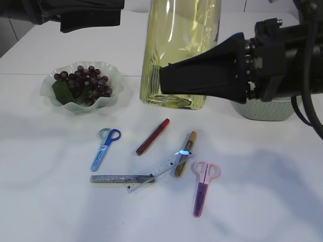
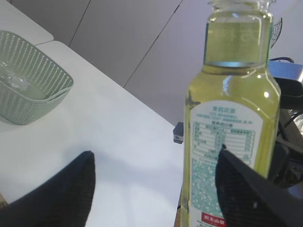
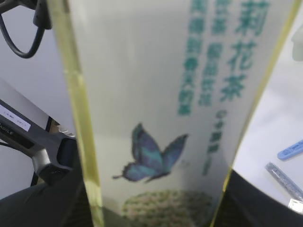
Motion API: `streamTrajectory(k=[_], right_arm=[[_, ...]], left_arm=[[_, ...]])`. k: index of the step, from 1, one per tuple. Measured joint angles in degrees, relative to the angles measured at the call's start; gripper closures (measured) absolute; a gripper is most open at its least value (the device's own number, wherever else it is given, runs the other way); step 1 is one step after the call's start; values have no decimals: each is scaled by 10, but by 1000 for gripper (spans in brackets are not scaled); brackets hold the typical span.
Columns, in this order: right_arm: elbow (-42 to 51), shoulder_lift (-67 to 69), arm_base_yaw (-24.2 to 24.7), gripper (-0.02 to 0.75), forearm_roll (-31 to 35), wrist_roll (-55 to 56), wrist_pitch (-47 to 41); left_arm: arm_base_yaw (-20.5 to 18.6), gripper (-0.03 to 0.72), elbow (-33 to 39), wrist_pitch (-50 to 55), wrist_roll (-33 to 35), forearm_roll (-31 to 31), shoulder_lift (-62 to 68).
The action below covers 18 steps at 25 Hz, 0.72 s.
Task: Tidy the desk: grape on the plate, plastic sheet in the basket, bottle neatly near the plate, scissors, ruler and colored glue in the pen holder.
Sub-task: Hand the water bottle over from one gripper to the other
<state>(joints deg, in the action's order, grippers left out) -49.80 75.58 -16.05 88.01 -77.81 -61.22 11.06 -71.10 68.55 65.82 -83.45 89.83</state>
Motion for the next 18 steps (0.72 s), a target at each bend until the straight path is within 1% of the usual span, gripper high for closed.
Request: streamTrajectory(k=[3, 8, 13, 18], right_arm=[[0, 0, 0, 304, 15, 0, 0], [0, 8, 0, 304, 17, 0, 0], [0, 46, 0, 304, -4, -1, -18], [0, 82, 0, 304, -10, -14, -28]], left_arm=[[0, 118, 0, 0, 0, 5, 0], [0, 122, 0, 0, -11, 19, 0], [0, 124, 0, 0, -14, 23, 0], [0, 123, 0, 0, -14, 24, 0]])
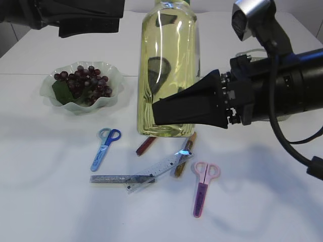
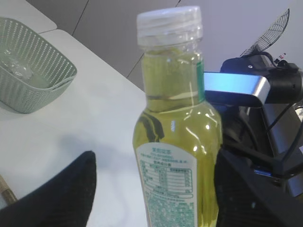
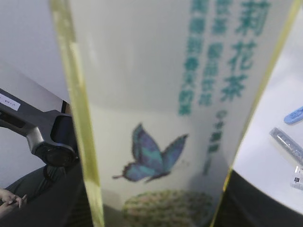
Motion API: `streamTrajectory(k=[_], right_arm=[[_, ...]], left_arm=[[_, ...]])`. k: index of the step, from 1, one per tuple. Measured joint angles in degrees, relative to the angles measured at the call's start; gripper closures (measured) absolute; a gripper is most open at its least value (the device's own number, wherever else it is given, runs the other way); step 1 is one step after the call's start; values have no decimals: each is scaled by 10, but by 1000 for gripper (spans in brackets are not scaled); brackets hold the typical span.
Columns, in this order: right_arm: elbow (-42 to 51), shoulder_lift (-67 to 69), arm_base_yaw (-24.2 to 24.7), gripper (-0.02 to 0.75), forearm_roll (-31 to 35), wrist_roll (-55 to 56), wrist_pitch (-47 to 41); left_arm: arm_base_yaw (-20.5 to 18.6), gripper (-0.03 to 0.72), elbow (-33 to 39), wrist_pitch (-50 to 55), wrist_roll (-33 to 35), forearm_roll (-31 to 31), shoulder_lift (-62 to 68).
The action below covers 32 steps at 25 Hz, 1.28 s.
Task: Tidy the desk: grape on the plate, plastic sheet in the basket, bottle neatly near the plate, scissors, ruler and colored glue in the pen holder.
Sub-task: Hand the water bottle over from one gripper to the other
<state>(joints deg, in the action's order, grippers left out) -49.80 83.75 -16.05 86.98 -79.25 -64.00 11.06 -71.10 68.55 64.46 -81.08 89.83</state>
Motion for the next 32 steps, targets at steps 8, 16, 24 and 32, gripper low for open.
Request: streamTrajectory(k=[8, 16, 24, 32], right_arm=[[0, 18, 0, 304, 0, -18, -5], [0, 18, 0, 304, 0, -21, -6], [0, 18, 0, 304, 0, -22, -6], [0, 18, 0, 304, -1, -22, -6]], left_arm=[[0, 74, 0, 0, 0, 5, 0], [31, 61, 0, 0, 0, -2, 0], [43, 55, 0, -2, 0, -4, 14], [61, 55, 0, -3, 0, -15, 54]])
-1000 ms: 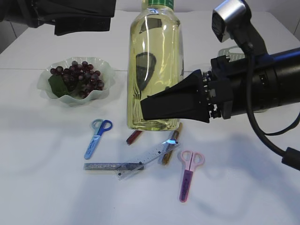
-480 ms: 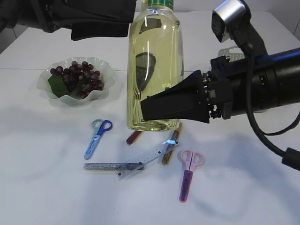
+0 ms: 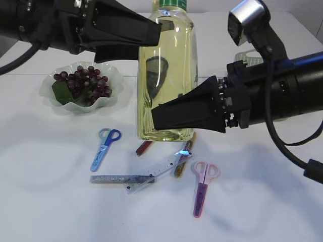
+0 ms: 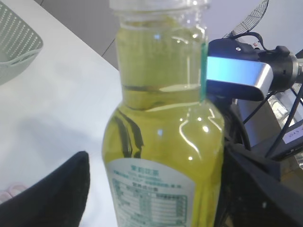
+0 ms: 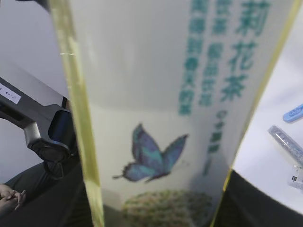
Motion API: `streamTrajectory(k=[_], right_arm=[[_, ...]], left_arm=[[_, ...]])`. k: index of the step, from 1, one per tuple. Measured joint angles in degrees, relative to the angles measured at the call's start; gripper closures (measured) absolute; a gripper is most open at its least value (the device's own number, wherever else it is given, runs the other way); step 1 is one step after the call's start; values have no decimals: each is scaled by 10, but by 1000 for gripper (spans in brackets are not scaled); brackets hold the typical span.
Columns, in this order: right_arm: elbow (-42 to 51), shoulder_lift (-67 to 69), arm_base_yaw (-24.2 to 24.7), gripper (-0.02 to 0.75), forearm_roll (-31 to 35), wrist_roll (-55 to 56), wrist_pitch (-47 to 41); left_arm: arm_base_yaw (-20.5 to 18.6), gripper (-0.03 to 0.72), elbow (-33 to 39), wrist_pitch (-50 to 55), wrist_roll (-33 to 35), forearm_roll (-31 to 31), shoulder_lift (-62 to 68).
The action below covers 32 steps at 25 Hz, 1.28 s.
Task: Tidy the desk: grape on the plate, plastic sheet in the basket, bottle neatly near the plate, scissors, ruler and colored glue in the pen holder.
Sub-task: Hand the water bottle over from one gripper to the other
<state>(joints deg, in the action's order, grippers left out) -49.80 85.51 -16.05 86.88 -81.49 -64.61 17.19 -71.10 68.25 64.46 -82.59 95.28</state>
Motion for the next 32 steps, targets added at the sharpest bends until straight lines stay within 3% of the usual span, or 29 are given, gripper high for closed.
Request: streamTrajectory(k=[32], right_arm=[[0, 2, 2, 305, -15, 6, 6]], left_arm=[[47, 90, -25, 13, 21, -53, 67]])
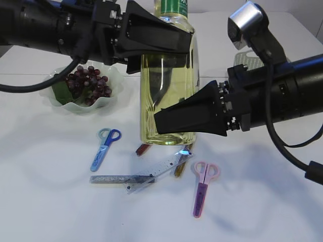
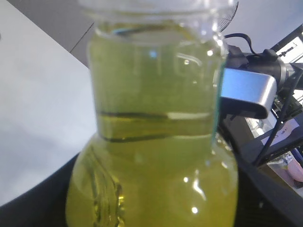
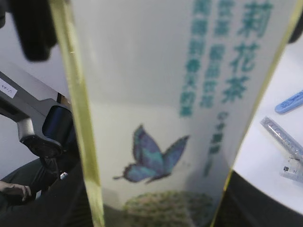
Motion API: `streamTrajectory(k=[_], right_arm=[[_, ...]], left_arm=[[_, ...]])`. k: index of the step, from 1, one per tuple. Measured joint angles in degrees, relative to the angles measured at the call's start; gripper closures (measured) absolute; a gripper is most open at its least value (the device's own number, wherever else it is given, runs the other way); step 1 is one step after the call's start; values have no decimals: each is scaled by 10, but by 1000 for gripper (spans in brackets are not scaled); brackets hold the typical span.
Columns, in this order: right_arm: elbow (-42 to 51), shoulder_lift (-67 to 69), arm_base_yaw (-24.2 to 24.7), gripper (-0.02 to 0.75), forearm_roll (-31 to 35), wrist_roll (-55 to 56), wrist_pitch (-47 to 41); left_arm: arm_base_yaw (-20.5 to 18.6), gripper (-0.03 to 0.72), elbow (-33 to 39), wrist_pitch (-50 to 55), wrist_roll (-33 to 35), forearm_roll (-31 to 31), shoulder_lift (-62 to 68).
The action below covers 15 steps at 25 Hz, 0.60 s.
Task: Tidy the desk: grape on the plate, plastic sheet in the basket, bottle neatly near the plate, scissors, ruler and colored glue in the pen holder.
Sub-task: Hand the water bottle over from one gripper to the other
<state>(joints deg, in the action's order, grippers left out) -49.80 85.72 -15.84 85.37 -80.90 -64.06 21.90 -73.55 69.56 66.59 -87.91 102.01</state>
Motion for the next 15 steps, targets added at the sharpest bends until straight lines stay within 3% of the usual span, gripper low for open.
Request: streamTrajectory(k=[15], right_arm=[[0, 0, 0, 305, 0, -2, -1]], left_arm=[[8, 129, -2, -5, 1, 2, 3]])
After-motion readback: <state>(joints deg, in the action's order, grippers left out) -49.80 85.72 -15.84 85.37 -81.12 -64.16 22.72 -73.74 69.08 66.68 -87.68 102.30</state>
